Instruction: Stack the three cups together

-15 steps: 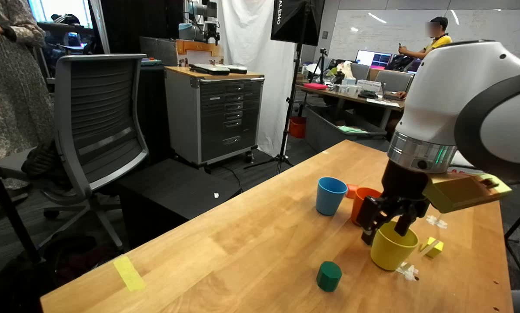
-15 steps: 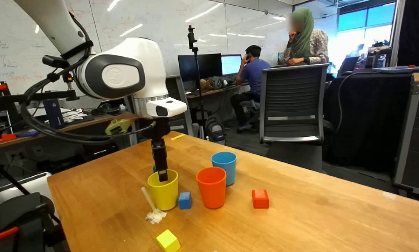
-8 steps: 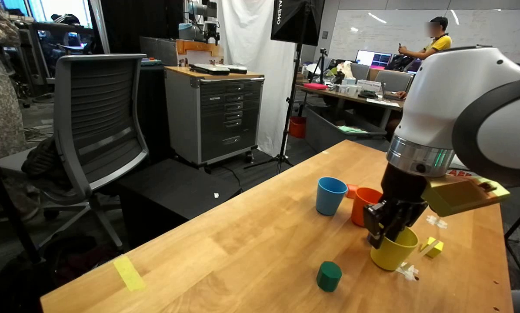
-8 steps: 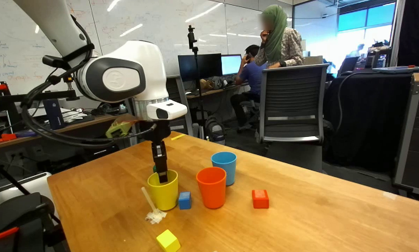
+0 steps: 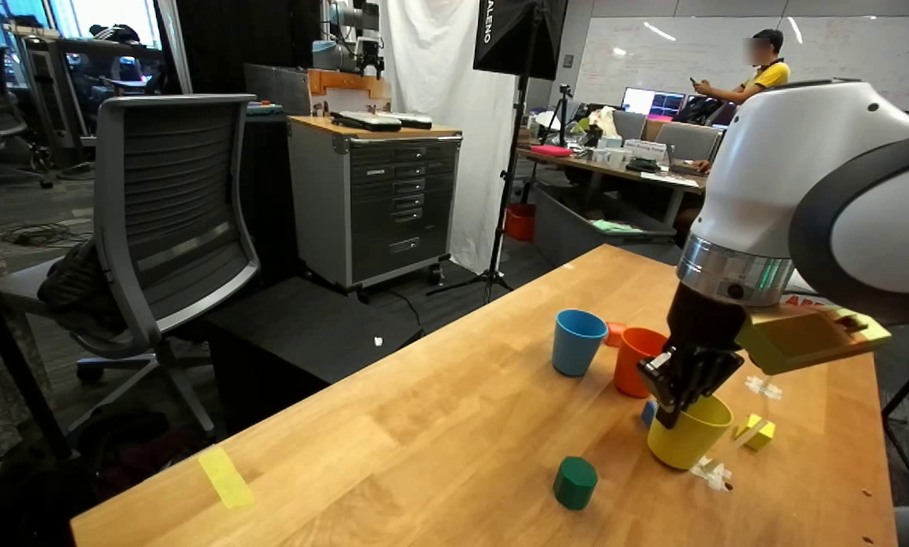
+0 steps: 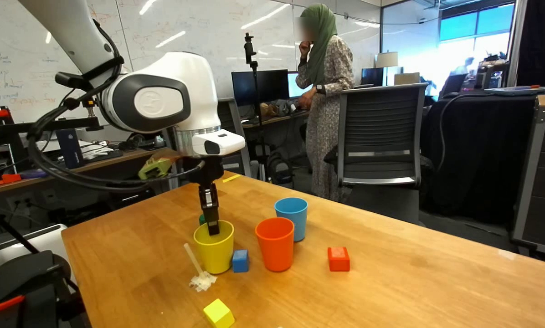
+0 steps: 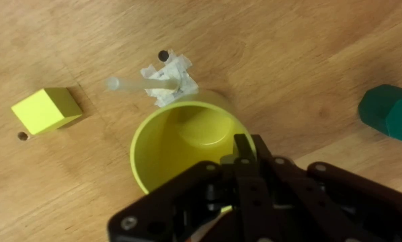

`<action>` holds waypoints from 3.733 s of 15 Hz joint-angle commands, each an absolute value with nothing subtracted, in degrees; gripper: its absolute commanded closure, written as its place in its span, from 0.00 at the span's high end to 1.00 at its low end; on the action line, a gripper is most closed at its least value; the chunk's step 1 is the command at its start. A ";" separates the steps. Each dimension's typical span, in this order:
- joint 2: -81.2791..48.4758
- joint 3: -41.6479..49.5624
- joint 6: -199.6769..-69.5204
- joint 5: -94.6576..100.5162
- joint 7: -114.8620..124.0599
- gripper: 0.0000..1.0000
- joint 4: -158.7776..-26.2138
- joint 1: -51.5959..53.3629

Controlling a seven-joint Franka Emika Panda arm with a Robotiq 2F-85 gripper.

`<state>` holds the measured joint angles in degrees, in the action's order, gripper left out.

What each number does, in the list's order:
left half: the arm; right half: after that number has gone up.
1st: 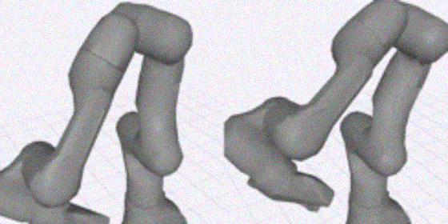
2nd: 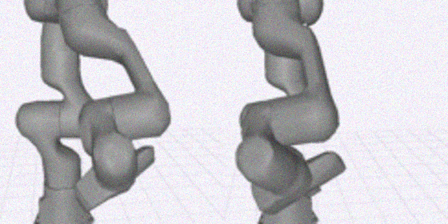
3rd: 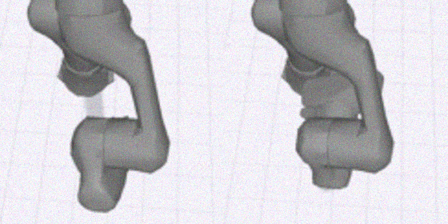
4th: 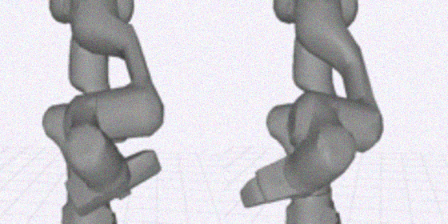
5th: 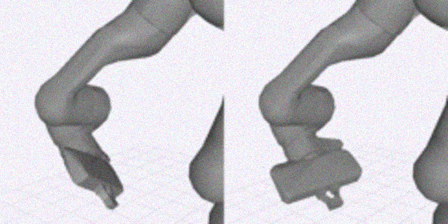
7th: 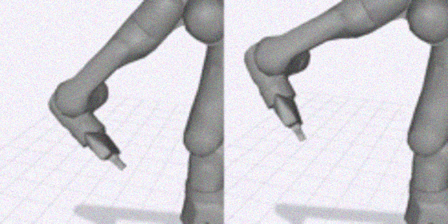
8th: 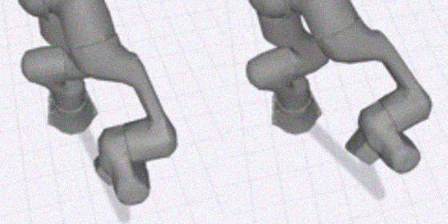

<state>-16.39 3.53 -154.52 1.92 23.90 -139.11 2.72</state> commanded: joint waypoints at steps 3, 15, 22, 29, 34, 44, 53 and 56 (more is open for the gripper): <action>-13.34 3.83 -152.21 2.04 24.18 0.03 -139.25 4.82; -3.07 4.31 -135.58 11.12 33.86 0.03 -128.77 2.67; -6.50 5.11 -135.74 9.28 32.25 0.03 -123.01 -1.47; -12.49 6.36 -136.33 7.94 31.44 0.03 -120.62 -2.58; -15.83 6.53 -137.51 4.53 29.46 0.03 -120.12 -2.64; -19.64 6.84 -141.60 3.35 28.26 0.03 -120.60 -1.61; -24.57 7.54 -145.85 3.79 27.35 0.30 -120.88 0.27; -24.49 7.54 -145.71 3.74 27.06 0.50 -120.89 0.31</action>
<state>-24.12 6.21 -144.80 4.01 28.27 -121.17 -0.99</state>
